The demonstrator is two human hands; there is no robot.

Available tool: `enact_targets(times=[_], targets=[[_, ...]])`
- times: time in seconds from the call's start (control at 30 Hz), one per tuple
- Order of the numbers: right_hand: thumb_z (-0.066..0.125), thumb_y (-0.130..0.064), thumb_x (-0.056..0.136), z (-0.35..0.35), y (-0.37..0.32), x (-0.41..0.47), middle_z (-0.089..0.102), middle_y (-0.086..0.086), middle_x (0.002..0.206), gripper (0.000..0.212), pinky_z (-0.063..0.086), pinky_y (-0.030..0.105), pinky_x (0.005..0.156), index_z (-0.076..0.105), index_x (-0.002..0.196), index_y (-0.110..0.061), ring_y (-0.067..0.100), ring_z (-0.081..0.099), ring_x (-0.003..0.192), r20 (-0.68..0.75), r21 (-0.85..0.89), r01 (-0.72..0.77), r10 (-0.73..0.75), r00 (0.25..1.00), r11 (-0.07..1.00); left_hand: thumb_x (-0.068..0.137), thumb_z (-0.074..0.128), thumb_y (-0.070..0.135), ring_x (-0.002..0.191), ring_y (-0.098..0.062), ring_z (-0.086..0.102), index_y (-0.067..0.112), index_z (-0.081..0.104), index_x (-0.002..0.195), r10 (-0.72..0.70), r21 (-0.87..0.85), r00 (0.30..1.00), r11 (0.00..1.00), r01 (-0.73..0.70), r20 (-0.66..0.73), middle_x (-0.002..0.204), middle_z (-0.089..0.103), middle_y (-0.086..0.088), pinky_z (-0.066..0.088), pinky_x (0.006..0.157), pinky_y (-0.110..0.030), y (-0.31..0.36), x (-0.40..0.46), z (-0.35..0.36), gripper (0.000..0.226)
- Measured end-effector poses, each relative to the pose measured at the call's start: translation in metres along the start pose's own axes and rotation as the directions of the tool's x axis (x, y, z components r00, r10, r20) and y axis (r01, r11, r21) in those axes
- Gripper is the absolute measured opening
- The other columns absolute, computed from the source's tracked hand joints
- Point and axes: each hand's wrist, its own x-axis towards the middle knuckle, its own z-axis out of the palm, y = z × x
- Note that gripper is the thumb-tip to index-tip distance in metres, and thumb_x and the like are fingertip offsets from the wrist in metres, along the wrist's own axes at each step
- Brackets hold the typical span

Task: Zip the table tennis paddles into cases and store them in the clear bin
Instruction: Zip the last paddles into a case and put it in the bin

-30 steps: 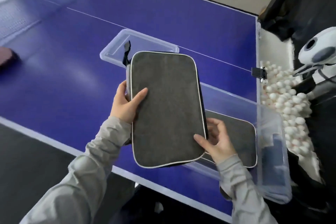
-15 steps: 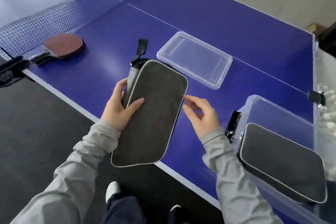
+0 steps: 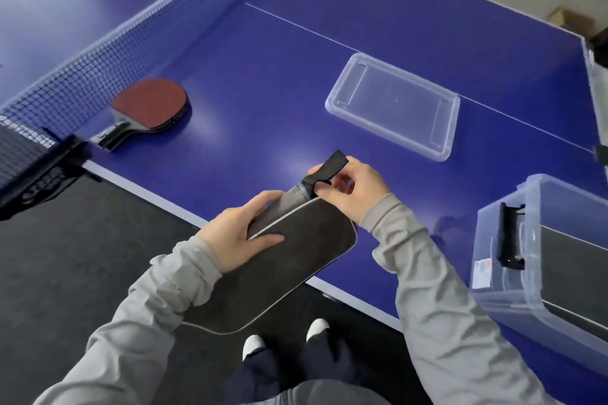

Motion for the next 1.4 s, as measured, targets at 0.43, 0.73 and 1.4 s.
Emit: enact_targets(times=[0.43,0.73,1.4], targets=[[0.067,-0.007,0.07,0.009,-0.006,0.087,0.057,-0.005,0.06,0.003,0.043,0.022,0.065,0.065,0.072,-0.008,0.008,0.049,0.057,-0.09,0.137,-0.024,0.037,0.995,0.99,0.078,0.073,0.032,0.084,-0.001,0.063,0.052,0.038,0.117,0.042,-0.013,0.998,0.999,-0.041,0.053,0.094,0.062,0.025,0.049,0.084,-0.022,-0.031,0.068,-0.044,0.056],[0.07,-0.013,0.072,-0.002,0.022,0.134,0.054,-0.014,0.054,0.03,0.041,0.02,0.064,0.05,0.054,-0.027,0.005,0.051,0.053,-0.382,0.251,-0.206,0.292,0.877,0.946,0.077,0.073,0.023,0.088,0.0,0.062,0.041,0.044,0.114,0.09,-0.182,0.996,0.979,-0.09,-0.011,0.098,0.063,0.021,0.044,0.081,-0.008,-0.038,0.118,-0.074,0.051],[0.066,0.001,0.077,0.057,-0.03,0.133,0.061,-0.009,0.054,0.024,0.046,0.01,0.051,0.065,0.065,-0.02,-0.002,0.051,0.043,-0.475,0.574,-0.219,0.539,0.696,0.789,0.073,0.074,0.016,0.071,-0.013,0.069,0.032,0.064,0.101,-0.073,-0.744,0.996,0.663,0.082,0.045,0.083,0.073,0.001,0.056,0.06,-0.025,-0.113,0.174,-0.201,0.033]])
